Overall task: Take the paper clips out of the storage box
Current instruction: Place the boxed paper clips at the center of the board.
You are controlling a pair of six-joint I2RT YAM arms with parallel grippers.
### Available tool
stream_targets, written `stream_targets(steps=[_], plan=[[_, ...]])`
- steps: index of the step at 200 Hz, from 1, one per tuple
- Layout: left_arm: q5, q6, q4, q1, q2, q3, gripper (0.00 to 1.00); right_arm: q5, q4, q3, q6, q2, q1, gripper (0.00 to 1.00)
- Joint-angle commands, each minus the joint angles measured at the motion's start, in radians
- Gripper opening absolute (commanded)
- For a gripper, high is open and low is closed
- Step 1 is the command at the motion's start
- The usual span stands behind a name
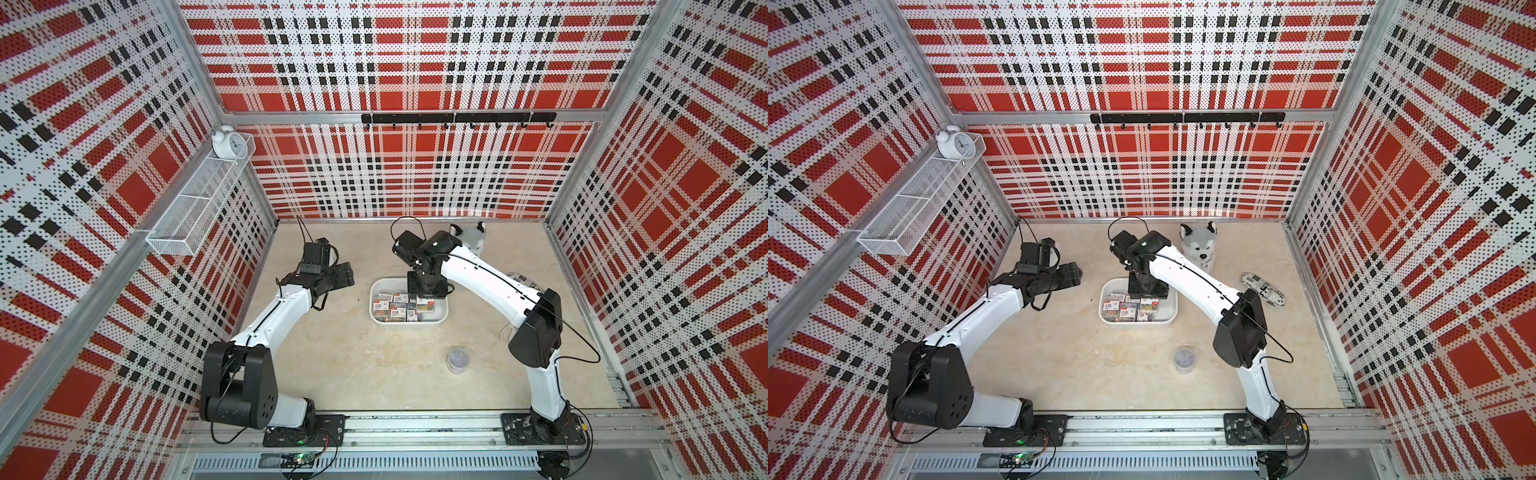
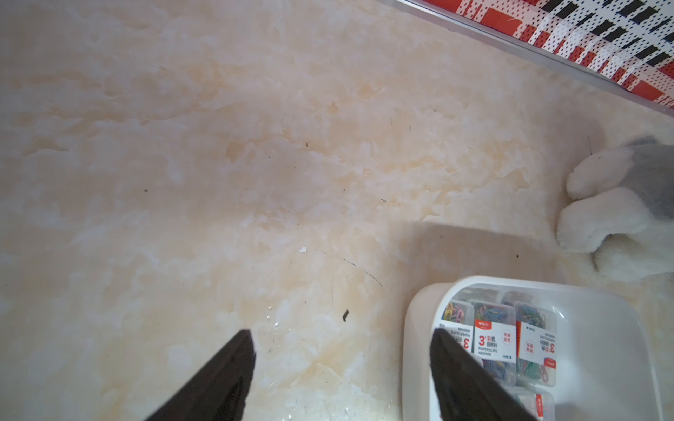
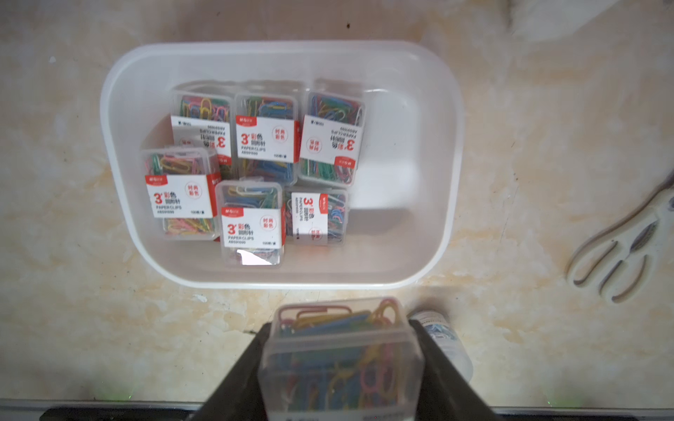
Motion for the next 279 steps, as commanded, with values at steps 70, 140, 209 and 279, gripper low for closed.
stream_targets(steps=[70,140,209,279], plan=[[0.005,-0.004,0.022,0.000,-0.016,-0.026,0.78,-0.060,0.086,-0.322,0.194,-0.146,0.151,0.51],[0.000,-0.004,0.018,-0.011,-0.020,-0.034,0.78,-0.104,0.198,-0.473,0.234,-0.173,0.177,0.51],[-0.017,0.014,-0.044,-0.012,-0.036,-0.031,0.78,-0.111,0.300,-0.573,0.234,-0.158,0.181,0.51],[-0.013,0.018,-0.094,0.025,-0.058,-0.021,0.78,-0.125,0.378,-0.652,0.209,-0.139,0.183,0.53]])
